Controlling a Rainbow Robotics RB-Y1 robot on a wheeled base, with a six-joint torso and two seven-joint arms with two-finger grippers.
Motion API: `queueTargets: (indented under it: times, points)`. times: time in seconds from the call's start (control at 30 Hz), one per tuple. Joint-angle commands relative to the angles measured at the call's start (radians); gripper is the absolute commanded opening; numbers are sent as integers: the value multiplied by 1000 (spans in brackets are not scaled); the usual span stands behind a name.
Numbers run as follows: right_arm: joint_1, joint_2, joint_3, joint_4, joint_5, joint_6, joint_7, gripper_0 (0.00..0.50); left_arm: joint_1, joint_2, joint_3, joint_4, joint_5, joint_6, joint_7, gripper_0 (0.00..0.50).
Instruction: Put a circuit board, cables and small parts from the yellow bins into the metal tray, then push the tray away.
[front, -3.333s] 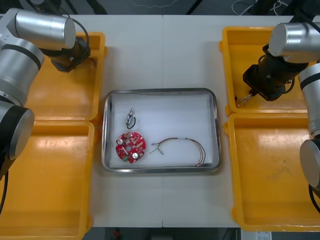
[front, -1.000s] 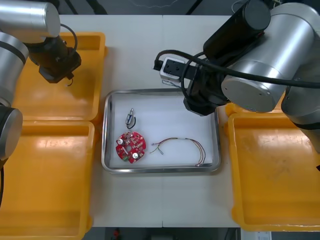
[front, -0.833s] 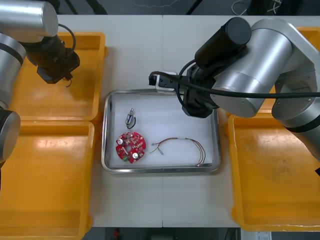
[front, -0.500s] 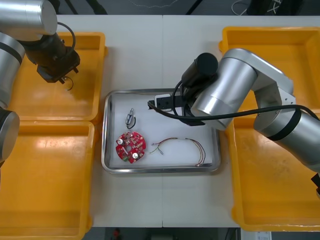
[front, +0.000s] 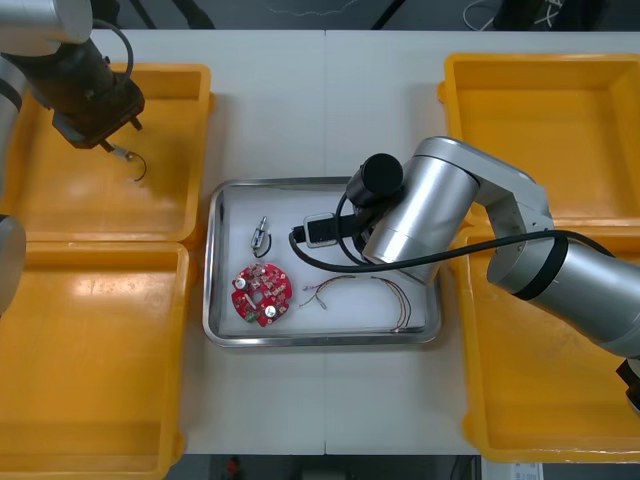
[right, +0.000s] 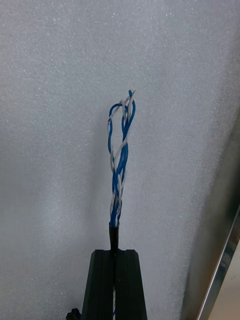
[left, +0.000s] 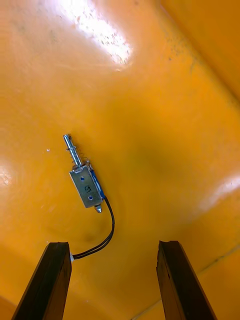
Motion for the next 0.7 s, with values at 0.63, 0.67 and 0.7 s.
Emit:
queueTargets:
  times: [0.63, 0.67, 0.7]
  points:
    - [19, 61, -57, -109, 70, 151, -27, 500, 96, 52, 41, 15, -3, -173, -79, 500]
    - [19, 67, -67, -121, 70, 173, -27, 500, 102, 52, 34, 13, -2, -180, -79, 500]
    - [19, 71, -77, -132, 70, 189, -27, 500, 105, 52, 30, 13, -2, -186, -76, 500]
